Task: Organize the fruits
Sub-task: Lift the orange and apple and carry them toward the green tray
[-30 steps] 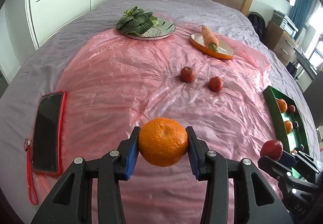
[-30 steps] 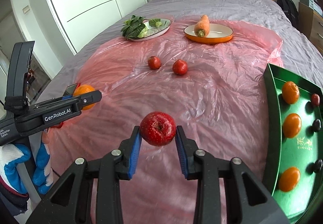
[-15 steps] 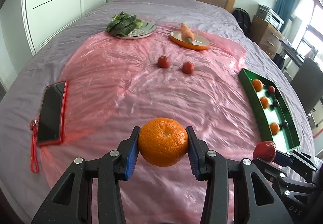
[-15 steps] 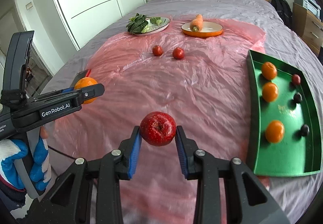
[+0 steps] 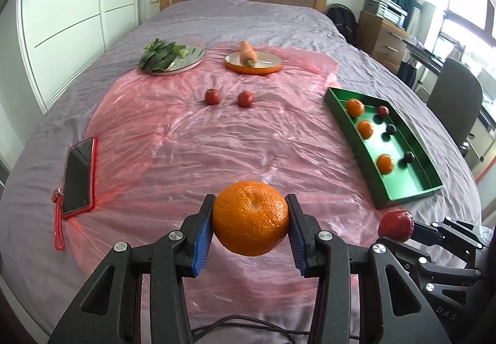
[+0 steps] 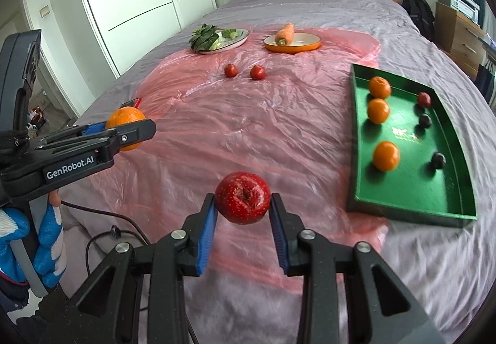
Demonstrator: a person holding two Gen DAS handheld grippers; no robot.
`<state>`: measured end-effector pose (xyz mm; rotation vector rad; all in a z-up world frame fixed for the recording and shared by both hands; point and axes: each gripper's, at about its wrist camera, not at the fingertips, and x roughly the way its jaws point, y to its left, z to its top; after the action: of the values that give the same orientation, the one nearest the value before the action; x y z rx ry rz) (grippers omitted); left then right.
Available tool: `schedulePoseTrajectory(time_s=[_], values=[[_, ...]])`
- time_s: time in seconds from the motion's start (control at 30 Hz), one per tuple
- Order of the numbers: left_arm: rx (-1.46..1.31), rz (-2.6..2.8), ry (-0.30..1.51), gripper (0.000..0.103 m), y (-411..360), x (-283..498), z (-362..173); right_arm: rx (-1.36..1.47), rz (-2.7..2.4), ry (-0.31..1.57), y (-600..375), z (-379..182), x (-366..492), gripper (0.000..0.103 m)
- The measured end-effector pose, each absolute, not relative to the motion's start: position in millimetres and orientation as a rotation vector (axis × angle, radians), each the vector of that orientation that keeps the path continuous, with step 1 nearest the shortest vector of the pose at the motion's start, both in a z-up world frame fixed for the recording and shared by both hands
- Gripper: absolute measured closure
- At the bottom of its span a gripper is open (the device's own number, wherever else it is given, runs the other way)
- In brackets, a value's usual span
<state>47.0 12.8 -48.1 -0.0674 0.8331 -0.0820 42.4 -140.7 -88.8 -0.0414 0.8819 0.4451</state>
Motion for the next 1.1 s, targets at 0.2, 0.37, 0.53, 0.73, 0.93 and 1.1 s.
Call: schedulePoseTrajectory(time_s=[0.2,0.37,0.53,0.73,0.93,1.1], values=[[-0.026,-0.119,0.829,0.065,-15,36,-42,-0.017,0.421,0.873,-164,-89,25,0.049],[0.01,-0.143,0.833,0.065,-36,27,-40,0.006,0.4,0.864,-183,-89,15,0.049],[0.046,-0.174,0.837,0.065,-58,20,-38,0.032,0.374,0.855,-204,-90,6,0.049],[0.077,-0.222,0.842,0.065,-83,14,-35,0.058,0.333,0.846,-230,-92,-2,0.049],[0.094,-0.283,0.86,0.065,-109,13,-36,0.079,0.28,0.839,-259,-93,-6,0.049],[0.104,-0.341,0.878,0.065,-136,19,-36,0.092,0.234,0.835,-287,-94,-5,0.049]])
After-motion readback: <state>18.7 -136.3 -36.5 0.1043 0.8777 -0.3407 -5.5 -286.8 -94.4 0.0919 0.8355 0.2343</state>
